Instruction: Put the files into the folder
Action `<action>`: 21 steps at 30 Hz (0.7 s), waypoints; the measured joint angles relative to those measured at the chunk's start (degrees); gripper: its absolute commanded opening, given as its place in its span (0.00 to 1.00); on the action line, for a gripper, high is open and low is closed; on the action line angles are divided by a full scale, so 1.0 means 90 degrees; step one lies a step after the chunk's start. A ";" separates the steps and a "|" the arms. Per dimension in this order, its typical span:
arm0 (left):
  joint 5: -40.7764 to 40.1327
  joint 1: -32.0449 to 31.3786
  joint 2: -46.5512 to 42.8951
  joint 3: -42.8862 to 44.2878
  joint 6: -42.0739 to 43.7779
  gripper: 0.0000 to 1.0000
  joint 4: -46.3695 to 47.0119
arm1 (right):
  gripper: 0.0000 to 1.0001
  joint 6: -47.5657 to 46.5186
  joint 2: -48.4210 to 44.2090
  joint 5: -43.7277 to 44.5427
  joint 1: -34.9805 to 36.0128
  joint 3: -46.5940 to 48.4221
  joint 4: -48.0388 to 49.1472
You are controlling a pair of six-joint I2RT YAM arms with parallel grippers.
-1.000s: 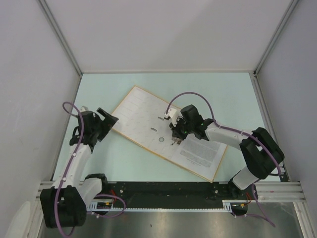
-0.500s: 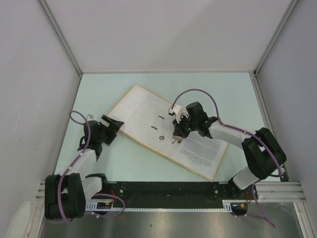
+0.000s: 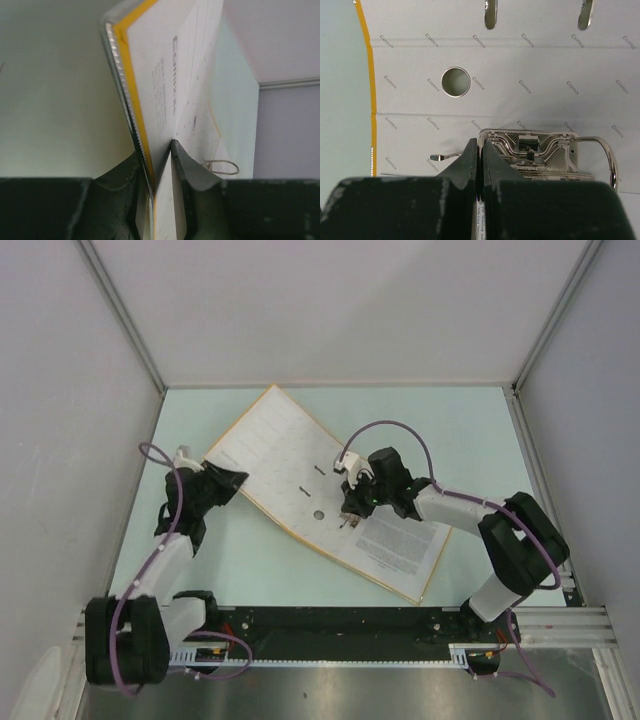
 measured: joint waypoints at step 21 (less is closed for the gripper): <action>-0.0736 -0.0806 -0.3288 0.0311 0.0988 0.00 -0.1205 | 0.53 0.2033 0.2144 0.1253 0.1088 0.1882 0.1003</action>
